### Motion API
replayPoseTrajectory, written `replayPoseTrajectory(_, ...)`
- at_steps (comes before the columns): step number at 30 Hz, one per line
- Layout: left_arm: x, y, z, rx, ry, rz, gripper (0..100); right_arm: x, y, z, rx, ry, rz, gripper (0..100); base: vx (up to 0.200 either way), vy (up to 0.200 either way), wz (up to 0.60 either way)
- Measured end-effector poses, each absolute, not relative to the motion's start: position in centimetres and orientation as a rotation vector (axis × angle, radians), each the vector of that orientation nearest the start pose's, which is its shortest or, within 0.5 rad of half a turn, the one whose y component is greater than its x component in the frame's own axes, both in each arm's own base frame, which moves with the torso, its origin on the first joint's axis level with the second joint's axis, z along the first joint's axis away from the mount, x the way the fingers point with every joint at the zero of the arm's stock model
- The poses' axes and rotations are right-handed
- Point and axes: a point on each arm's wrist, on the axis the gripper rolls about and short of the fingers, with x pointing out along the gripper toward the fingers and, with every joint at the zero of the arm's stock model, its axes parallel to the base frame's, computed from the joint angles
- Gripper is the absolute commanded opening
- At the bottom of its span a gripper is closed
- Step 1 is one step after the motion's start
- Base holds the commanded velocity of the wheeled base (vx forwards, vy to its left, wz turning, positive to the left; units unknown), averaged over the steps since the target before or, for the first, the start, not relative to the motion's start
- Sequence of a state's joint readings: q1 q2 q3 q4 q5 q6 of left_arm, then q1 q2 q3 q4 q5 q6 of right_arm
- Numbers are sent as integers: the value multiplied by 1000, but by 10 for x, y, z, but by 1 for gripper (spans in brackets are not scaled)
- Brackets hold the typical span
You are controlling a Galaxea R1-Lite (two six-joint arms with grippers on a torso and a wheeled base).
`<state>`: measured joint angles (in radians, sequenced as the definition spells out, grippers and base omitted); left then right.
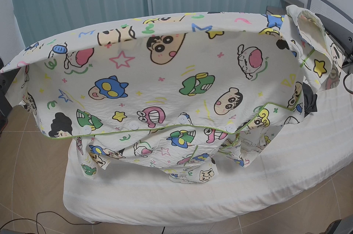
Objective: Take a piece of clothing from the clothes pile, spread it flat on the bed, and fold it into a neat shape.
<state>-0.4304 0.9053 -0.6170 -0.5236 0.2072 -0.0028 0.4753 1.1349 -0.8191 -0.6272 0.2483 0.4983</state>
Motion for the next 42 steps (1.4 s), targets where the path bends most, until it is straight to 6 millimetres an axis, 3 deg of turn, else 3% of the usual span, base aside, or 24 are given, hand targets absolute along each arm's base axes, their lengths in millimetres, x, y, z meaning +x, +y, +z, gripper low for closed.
replayPoseTrajectory(23,94,-38,280,-74,-220,-223,0,126,74,326,513,-165,811,0,-183,0,0)
replayPoseTrajectory(37,90,-36,274,-76,-212,-225,0,119,70,326,510,-173,831,0,0,0,0)
replayPoseTrajectory(42,91,-37,262,-64,-172,-226,0,119,70,324,510,-164,826,0,0,0,0)
